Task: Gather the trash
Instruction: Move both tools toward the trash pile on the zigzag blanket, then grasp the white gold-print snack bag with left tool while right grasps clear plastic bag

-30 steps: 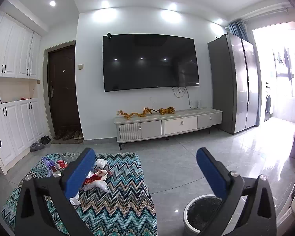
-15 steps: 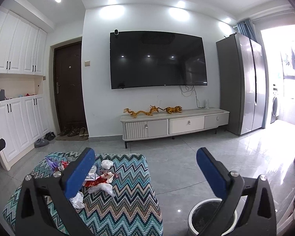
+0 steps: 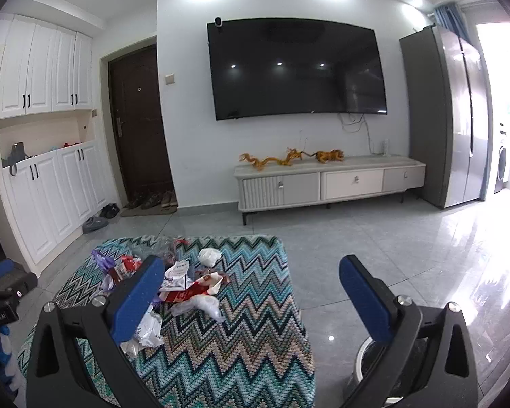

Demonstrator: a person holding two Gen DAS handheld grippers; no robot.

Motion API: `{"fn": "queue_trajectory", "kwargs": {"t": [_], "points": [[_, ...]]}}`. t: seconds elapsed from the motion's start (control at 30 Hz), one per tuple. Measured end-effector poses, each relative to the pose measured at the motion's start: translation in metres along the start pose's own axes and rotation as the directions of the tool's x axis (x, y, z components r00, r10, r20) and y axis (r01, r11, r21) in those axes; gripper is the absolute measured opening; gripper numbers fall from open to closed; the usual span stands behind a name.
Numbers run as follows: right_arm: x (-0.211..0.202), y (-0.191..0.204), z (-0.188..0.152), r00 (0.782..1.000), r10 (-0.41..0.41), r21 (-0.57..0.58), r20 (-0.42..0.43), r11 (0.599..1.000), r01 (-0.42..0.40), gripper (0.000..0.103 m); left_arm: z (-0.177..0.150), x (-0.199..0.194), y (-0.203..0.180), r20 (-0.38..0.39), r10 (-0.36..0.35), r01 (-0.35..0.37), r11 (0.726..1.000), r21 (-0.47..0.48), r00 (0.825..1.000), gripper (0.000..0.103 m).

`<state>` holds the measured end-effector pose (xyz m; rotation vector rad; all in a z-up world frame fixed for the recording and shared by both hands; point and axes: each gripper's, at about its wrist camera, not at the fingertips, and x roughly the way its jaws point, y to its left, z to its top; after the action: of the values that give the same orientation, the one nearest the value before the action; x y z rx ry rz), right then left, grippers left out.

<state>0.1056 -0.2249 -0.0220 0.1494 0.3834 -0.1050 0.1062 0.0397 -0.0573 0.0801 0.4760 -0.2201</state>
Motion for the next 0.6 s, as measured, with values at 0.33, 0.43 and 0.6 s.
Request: {"fn": "queue_trajectory", "kwargs": {"t": [0.33, 0.43, 0.6], "points": [[0.087, 0.022, -0.028, 0.944, 0.204, 0.027, -0.259, 0.979, -0.204, 0.071, -0.059, 0.097, -0.019, -0.322, -0.201, 0.210, 0.978, -0.009, 0.925, 0.081], [0.112, 0.036, -0.037, 0.910, 0.263, 0.034, -0.322, 0.963, -0.266, 0.068, -0.068, 0.113, -0.023, -0.368, -0.236, 0.250, 0.968, -0.012, 0.899, 0.077], [0.148, 0.068, -0.051, 0.827, 0.372, 0.062, -0.421, 0.921, -0.384, 0.067, -0.076, 0.136, -0.027, -0.413, -0.271, 0.286, 0.958, -0.028, 0.869, 0.061]]}}
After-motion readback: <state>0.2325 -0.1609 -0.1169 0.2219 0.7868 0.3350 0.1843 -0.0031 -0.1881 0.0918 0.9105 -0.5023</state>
